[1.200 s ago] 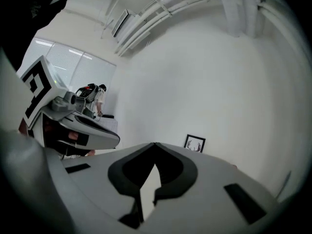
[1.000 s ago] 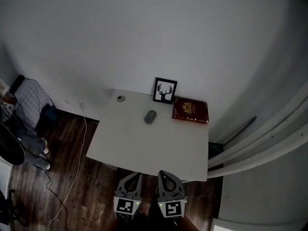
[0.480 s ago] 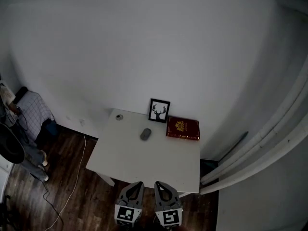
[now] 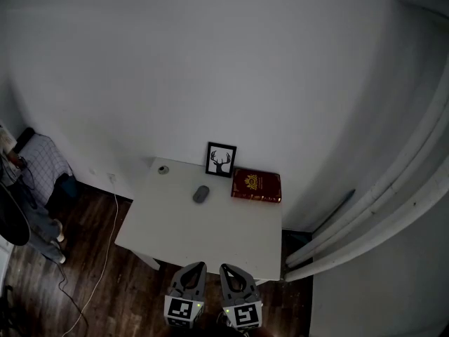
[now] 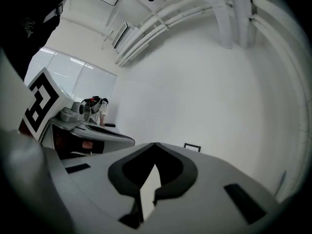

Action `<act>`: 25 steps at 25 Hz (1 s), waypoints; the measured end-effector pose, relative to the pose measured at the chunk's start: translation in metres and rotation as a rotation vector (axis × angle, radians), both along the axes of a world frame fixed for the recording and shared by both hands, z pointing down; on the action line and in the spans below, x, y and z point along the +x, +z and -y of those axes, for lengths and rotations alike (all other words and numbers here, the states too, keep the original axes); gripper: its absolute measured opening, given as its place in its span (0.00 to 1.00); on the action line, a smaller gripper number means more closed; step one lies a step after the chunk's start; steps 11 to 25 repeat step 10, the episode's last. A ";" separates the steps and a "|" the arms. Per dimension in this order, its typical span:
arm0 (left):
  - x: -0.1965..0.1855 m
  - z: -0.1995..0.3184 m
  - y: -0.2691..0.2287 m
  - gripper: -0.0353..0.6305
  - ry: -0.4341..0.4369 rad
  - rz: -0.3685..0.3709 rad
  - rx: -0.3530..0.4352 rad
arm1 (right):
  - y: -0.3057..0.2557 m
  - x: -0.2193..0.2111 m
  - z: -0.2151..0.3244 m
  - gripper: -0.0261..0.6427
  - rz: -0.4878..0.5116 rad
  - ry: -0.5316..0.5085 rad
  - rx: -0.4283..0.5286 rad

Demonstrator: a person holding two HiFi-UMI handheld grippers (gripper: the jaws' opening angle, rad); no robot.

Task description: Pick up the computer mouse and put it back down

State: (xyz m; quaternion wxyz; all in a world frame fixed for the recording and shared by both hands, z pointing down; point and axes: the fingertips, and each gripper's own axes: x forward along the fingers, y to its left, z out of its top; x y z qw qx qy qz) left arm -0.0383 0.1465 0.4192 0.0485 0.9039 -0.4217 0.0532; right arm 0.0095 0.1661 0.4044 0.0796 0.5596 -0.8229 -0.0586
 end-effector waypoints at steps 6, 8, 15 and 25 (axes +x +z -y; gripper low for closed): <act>0.008 0.002 0.002 0.06 0.009 0.008 -0.008 | 0.005 0.002 0.002 0.07 -0.035 -0.029 -0.011; 0.007 0.003 -0.001 0.06 0.010 0.013 -0.004 | 0.005 0.001 0.004 0.07 -0.052 -0.027 -0.005; 0.004 0.005 -0.002 0.06 0.007 0.013 0.001 | 0.003 -0.001 0.006 0.07 -0.065 -0.028 0.004; 0.004 0.005 -0.002 0.06 0.007 0.013 0.001 | 0.003 -0.001 0.006 0.07 -0.065 -0.028 0.004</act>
